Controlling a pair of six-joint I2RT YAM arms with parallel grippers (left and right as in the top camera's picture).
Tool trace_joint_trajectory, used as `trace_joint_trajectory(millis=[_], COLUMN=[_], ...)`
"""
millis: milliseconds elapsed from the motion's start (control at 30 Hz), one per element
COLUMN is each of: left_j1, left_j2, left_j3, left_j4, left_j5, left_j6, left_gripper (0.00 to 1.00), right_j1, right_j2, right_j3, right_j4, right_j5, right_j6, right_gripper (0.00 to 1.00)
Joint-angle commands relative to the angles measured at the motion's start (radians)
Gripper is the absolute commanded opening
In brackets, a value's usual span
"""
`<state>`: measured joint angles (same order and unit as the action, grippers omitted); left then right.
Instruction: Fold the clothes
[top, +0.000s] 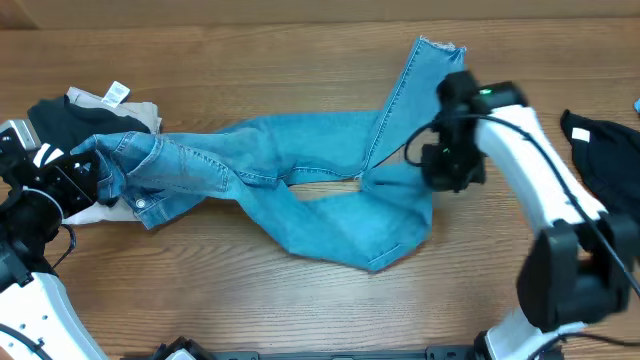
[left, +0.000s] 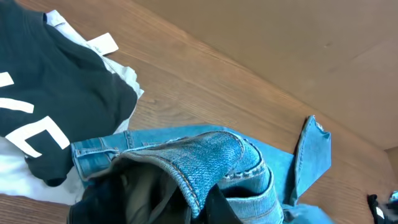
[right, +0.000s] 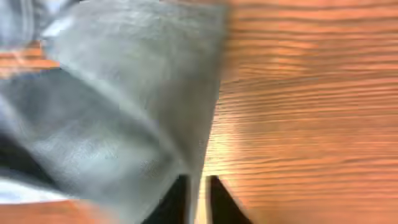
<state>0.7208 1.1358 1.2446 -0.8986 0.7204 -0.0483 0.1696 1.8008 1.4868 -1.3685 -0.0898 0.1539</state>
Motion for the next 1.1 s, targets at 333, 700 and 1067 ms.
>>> trace_joint_trajectory(millis=[333,700,1067], left_j1=[0.005,0.005,0.005], left_j2=[-0.012,-0.012,-0.012], left_j3=[0.034,0.034,0.034], left_j4=[0.008,0.008,0.010], left_j5=[0.006,0.036,0.036], left_j6=[0.026,0.026,0.026], left_gripper=[0.07,0.08,0.08], right_j1=[0.293,0.267,0.046], right_j2=[-0.017,-0.003,-0.142], right_j3=[-0.140,-0.377,-0.188], right_j4=[0.157,0.452,0.225], right_j5=[0.079,0.243,0.074], right_j6=[-0.047,0.145,0.084], right_gripper=[0.91,0.46,0.13])
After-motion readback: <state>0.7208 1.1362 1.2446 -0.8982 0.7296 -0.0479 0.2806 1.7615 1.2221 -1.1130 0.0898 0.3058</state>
